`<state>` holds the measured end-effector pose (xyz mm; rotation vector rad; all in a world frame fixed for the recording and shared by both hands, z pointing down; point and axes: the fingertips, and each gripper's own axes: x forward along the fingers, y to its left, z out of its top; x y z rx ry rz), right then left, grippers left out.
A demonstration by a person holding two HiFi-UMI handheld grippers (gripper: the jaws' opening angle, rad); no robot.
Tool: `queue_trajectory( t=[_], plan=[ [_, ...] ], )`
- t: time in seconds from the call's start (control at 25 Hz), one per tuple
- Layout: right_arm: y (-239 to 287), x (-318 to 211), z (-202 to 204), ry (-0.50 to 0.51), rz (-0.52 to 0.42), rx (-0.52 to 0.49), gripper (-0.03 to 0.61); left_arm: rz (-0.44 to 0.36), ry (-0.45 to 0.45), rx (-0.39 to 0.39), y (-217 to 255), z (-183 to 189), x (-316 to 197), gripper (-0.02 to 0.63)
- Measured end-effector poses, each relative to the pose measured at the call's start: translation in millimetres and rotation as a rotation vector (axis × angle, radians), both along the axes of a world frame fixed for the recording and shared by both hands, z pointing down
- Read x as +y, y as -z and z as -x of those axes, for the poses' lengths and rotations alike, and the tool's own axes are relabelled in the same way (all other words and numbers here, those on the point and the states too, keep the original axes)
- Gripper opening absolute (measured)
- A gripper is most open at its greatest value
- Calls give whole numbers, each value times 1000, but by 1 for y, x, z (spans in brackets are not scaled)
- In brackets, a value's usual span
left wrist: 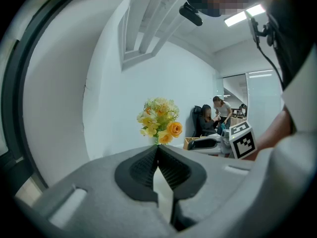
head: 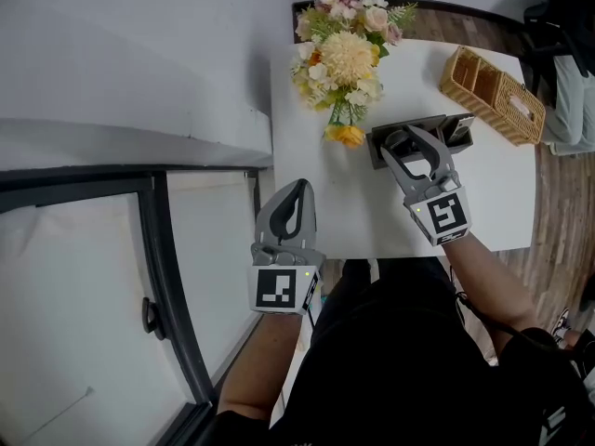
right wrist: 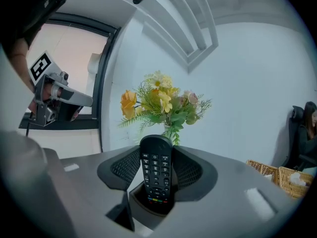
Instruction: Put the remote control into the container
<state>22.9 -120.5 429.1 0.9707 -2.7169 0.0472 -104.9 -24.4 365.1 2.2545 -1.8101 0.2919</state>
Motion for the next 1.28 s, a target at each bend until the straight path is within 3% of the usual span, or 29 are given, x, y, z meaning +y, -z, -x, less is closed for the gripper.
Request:
queue_trajectory(
  t=[0.56,1.28],
  plan=[
    [-36,7,4,4,78,58,209,10,0,-7,-4,1,-1,0],
    [-42,11,5,-7,71,118,209,3,6,-4,-3,3,0,0]
  ],
)
